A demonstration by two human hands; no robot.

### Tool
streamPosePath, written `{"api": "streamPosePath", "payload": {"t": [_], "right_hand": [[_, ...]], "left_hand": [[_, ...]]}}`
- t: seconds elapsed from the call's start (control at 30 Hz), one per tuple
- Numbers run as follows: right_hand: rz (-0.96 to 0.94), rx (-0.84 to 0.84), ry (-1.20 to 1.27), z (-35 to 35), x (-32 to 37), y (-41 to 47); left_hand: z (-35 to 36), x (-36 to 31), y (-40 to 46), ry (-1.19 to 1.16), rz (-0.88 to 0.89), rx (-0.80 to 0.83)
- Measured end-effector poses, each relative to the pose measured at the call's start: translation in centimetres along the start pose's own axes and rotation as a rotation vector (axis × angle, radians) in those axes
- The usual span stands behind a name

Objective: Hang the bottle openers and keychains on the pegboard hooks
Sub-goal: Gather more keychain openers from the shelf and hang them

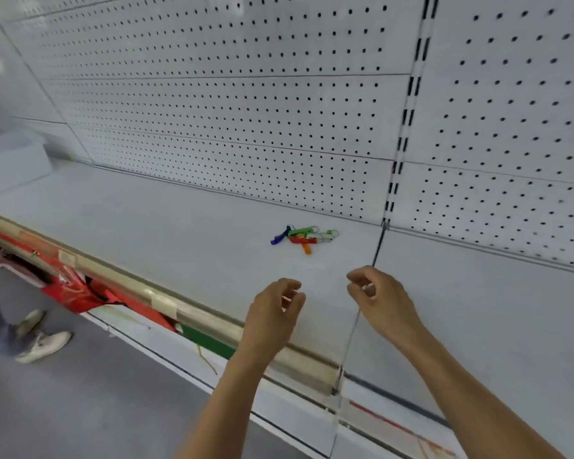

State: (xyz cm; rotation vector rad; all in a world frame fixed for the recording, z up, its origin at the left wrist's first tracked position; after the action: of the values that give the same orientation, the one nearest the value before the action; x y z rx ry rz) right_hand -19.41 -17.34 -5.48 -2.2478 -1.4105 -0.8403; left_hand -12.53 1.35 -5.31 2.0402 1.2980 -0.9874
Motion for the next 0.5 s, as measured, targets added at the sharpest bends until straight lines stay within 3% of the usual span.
{"api": "streamPosePath", "payload": {"t": [0.27, 0.5], "right_hand": [[0.040, -0.034, -0.131, 3.9, 2.5, 12.6], [0.015, 0.022, -0.407, 6.1, 3.1, 16.7]], "left_hand": [[-1.3, 4.2, 14.9, 0.131, 0.020, -0.036], [-0.3, 5.6, 20.6, 0.321, 0.055, 0.108]]}}
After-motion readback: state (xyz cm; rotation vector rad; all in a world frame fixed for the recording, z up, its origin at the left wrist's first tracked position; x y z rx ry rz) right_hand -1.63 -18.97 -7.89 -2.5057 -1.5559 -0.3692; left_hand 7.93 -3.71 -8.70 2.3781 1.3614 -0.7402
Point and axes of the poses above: each hand's wrist, its own y-axis towards the middle knuckle, its own z-axis out of the palm, x = y × z, the point moved 1 cm from there along y, towards the middle knuckle, and after that the axes turned 8 degrees about -y, right-handed, at the moved point
